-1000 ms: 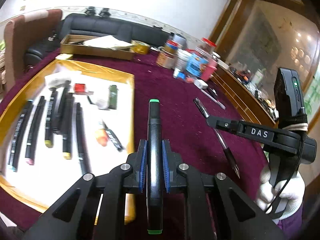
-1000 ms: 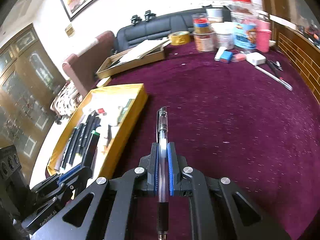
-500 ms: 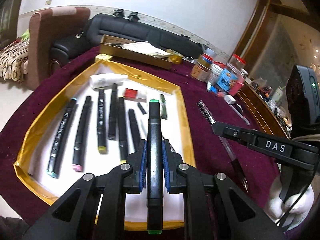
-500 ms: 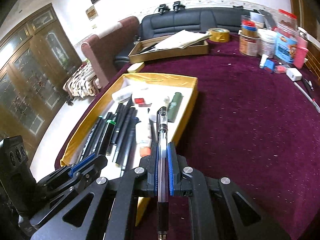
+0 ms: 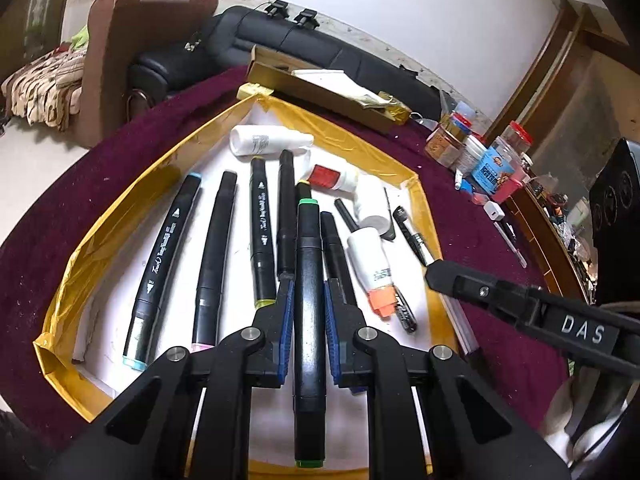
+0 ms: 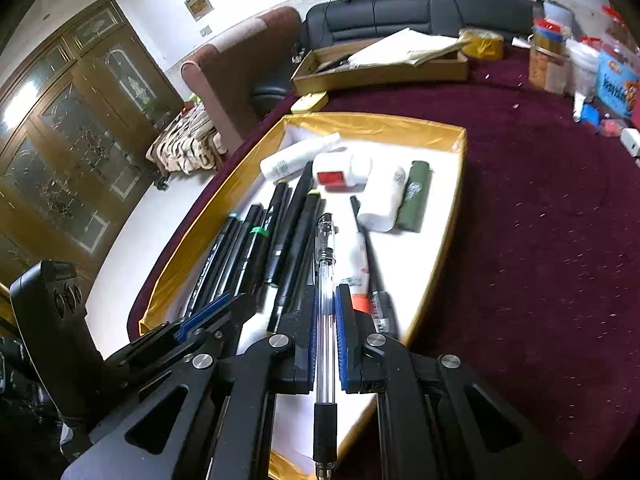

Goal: Organize rigid objects
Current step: 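Lower the marker and pen into the tray and open both grippers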

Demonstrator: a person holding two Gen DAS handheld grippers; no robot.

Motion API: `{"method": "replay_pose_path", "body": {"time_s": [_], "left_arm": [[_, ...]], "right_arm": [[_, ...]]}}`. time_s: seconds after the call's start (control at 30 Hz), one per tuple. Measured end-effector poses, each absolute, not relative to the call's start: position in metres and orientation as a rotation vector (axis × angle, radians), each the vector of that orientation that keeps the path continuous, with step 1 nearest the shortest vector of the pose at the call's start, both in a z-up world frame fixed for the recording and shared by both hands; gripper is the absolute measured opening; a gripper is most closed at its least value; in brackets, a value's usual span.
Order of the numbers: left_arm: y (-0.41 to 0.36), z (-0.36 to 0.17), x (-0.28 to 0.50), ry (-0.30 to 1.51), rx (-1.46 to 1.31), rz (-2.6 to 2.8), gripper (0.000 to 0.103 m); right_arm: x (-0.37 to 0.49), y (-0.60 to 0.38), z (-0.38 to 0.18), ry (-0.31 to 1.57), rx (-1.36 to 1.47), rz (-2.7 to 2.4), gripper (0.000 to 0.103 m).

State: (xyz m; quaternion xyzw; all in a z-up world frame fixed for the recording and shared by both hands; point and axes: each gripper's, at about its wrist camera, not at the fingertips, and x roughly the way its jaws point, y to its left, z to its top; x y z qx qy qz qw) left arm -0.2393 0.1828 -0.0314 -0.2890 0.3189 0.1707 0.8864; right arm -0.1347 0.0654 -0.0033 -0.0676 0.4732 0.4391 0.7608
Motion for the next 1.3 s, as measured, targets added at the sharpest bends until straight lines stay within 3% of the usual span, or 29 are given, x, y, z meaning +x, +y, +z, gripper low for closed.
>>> {"method": "replay_pose_path", "body": {"time_s": [0.43, 0.57, 0.73, 0.87, 1.0, 1.13, 1.3], "left_arm": [[0.188, -0.039, -0.238, 0.675, -0.638, 0.352, 0.014], [0.187, -0.032, -0.241, 0.658, -0.635, 0.351, 0.031], [0.188, -0.024, -0.249, 0.634, -0.642, 0.371, 0.037], [0.186, -0.014, -0.254, 0.605, -0.633, 0.387, 0.053], [0.181, -0.004, -0.258, 0.579, -0.603, 0.415, 0.061], [0.174, 0.002, -0.257, 0.575, -0.528, 0.481, 0.063], [0.159, 0.007, -0.251, 0.586, -0.433, 0.517, 0.066]], "right_arm": [[-0.128, 0.091, -0.032, 1.087, -0.184, 0.929, 0.008], [-0.129, 0.094, -0.031, 1.049, -0.223, 0.908, 0.008], [-0.129, 0.096, -0.033, 1.002, -0.282, 0.862, 0.008], [-0.124, 0.084, -0.031, 1.041, -0.218, 0.885, 0.009], [-0.125, 0.07, -0.019, 1.001, -0.149, 0.914, 0.011], [-0.125, 0.055, -0.01, 0.969, -0.116, 0.911, 0.022], [-0.122, 0.038, -0.01, 0.962, -0.079, 0.901, 0.022]]}}
